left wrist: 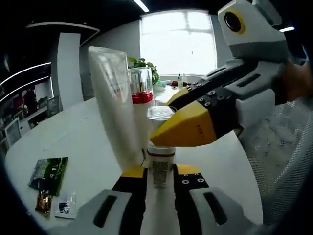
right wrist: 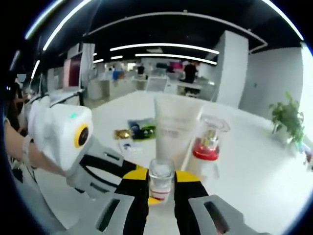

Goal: Arrange the skincare products in the storage area until every visible bottle or jar stands upright without overlapping.

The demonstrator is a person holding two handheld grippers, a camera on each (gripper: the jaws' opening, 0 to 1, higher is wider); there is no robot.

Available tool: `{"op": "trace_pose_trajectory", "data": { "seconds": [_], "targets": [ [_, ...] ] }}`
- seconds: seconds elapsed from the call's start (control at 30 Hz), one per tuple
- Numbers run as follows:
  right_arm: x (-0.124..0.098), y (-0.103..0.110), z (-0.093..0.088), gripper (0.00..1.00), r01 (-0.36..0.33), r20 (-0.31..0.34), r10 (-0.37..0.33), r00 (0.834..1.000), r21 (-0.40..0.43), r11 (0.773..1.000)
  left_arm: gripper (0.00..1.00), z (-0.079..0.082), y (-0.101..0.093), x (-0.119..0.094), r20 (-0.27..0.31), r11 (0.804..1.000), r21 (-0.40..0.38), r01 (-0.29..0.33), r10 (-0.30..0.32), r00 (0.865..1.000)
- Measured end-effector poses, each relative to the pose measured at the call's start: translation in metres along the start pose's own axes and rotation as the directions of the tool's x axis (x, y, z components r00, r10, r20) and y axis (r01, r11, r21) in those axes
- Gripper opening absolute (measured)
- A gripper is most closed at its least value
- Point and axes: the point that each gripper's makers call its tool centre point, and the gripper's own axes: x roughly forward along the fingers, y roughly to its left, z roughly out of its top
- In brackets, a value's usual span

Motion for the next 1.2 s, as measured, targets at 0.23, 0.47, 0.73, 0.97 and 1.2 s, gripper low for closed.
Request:
{"op": "trace_pose_trajectory", "data": {
  "seconds": [0.23,0.47,0.73,0.97,1.2],
  "targets": [
    [0.000,0.000,0.000,0.11,0.002,-0.008,-0.002,1.000,-0.014,1.000,0.16,0.001,-0.001,0.002,0.007,1.000,-0.001,0.012,-0.012,1.000],
    [-0.001,-0.001,0.001,0.14,0.008,-0.009,-0.009,1.000,-0.038,0.999,0.16,0.000,0.004,0.004,0.002,1.000,-0.002,0.008,-0.008,1.000],
    [-0.003,-0.004,0.000,0.10,0.013,-0.021,-0.014,1.000,-0.021,1.000,0.16,0.001,0.000,0.006,0.002,1.000,0.007,0.029,-0.029,1.000],
    [-0.004,-0.006,-0.003,0.10,0.022,-0.038,-0.022,0.999,-0.013,1.000,0.16,0.002,-0.001,0.009,-0.006,0.998,0.020,0.054,-0.054,0.999],
    [-0.005,-0.010,0.001,0.15,0.028,-0.023,-0.029,0.999,-0.017,0.999,0.16,0.002,0.000,0.010,-0.019,0.998,0.050,0.047,-0.046,0.999]
  ]
}}
